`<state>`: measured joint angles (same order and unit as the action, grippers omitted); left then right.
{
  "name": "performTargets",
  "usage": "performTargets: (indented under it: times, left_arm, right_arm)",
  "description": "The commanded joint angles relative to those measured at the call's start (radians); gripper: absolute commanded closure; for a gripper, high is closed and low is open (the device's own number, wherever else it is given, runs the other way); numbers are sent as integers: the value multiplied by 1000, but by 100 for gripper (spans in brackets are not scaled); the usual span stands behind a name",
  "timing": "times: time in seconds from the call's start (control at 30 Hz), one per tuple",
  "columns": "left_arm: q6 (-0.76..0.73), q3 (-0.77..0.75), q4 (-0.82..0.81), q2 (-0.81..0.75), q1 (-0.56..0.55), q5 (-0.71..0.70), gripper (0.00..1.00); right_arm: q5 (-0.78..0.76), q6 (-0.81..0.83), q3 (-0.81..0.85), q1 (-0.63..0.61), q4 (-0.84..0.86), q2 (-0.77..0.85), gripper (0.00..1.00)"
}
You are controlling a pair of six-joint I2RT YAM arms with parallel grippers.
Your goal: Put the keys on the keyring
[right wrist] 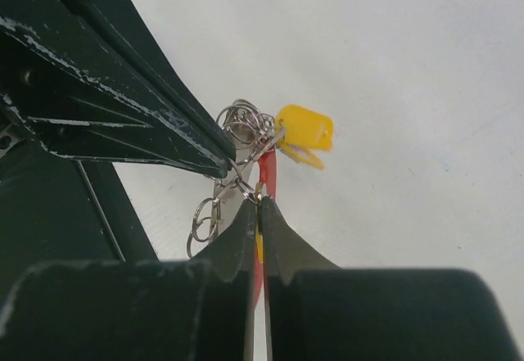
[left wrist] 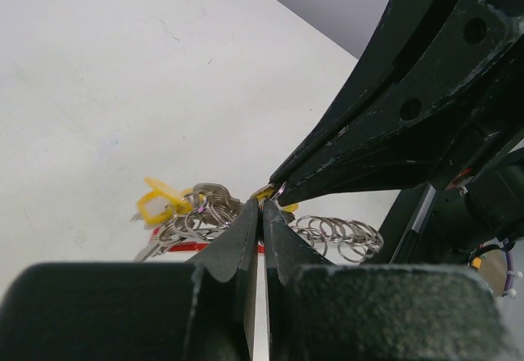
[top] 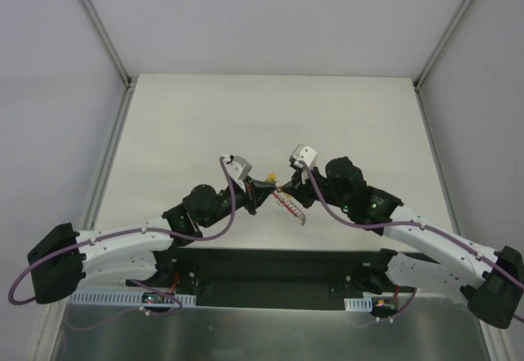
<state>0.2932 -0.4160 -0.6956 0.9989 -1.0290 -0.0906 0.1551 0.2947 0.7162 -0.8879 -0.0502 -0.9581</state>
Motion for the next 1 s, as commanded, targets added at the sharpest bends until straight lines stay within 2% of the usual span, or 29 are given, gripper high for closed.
performTargets:
  times: [0.0, 0.13, 0.17, 0.23, 0.27, 0.37, 0.4, 0.5, 0.67, 0.73, 0.97]
  left_arm:
    - [-31, 28, 22, -78, 4, -102, 100]
    - [-19, 31, 41, -100, 30, -97, 99]
    - [-22, 26, 50, -100, 33, -92, 93]
    - [-26, 17, 70, -98, 35, -90, 86]
    - [-28, 17, 73, -100, 35, -89, 78]
    - [-34, 8, 93, -111, 40, -83, 64]
    - [-42, 0, 105, -114, 40, -80, 57]
    - [-52, -10, 125, -121, 40, -69, 47]
    - [-88, -20, 131, -111, 40, -12, 36]
    - [-129, -29, 131, -97, 40, 57, 33]
    - [-259, -44, 139, -71, 49, 279, 33]
  right_arm:
    - [-114, 78, 57, 18, -95, 7, 99]
    - [-149, 78, 54, 18, -108, 16, 99]
    - [-149, 80, 57, 18, -111, 18, 99]
    - [-149, 90, 69, 17, -129, 18, 99]
    - [-149, 102, 81, 17, -140, 18, 99]
    - [-149, 121, 107, 17, -160, 15, 99]
    - [-138, 127, 114, 18, -163, 13, 99]
    - [-130, 135, 121, 18, -168, -1, 99]
    - [-108, 147, 132, 17, -183, -21, 99]
    - [-95, 155, 140, 17, -189, -22, 99]
    - [-34, 195, 163, 15, -235, -24, 99]
